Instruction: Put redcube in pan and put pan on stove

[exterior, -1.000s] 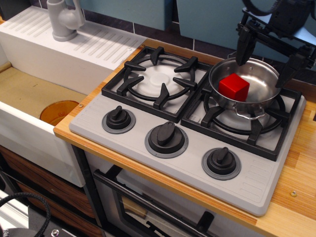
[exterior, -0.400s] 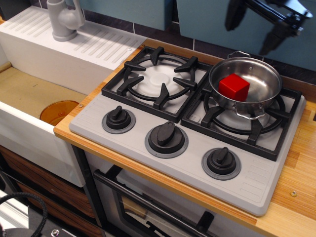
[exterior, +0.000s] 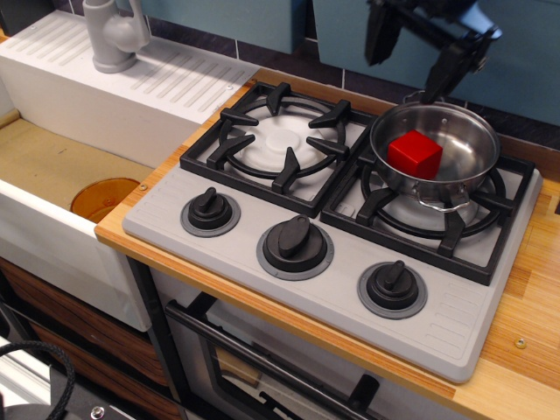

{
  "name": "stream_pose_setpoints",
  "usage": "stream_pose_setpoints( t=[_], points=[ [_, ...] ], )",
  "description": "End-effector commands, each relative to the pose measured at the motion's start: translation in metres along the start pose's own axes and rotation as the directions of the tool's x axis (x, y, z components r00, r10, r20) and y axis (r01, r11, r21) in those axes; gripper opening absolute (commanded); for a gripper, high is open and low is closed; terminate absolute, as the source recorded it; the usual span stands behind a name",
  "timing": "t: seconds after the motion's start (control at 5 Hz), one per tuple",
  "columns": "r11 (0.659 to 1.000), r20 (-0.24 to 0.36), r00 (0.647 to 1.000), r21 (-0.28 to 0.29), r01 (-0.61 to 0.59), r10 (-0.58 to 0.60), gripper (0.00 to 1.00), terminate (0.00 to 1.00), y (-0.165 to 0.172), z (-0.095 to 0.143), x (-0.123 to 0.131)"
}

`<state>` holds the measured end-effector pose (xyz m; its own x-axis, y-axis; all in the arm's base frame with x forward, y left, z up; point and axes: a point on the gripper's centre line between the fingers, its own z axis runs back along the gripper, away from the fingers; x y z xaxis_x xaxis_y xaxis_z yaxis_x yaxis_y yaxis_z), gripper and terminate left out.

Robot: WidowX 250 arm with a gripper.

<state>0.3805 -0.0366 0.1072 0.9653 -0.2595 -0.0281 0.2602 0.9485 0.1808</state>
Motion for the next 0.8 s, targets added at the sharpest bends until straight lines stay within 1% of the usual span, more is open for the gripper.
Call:
stream_pose_setpoints(
  t=[0.0,0.6],
  points=[
    [1.0,0.127,0.992,-0.012,-0.02,0.022,1.0,0.0,0.014,0.014,-0.005],
    [0.999,0.17,0.985,-0.039,-0.025,0.032,1.0,0.0,0.01,-0.016,-0.01]
  ],
)
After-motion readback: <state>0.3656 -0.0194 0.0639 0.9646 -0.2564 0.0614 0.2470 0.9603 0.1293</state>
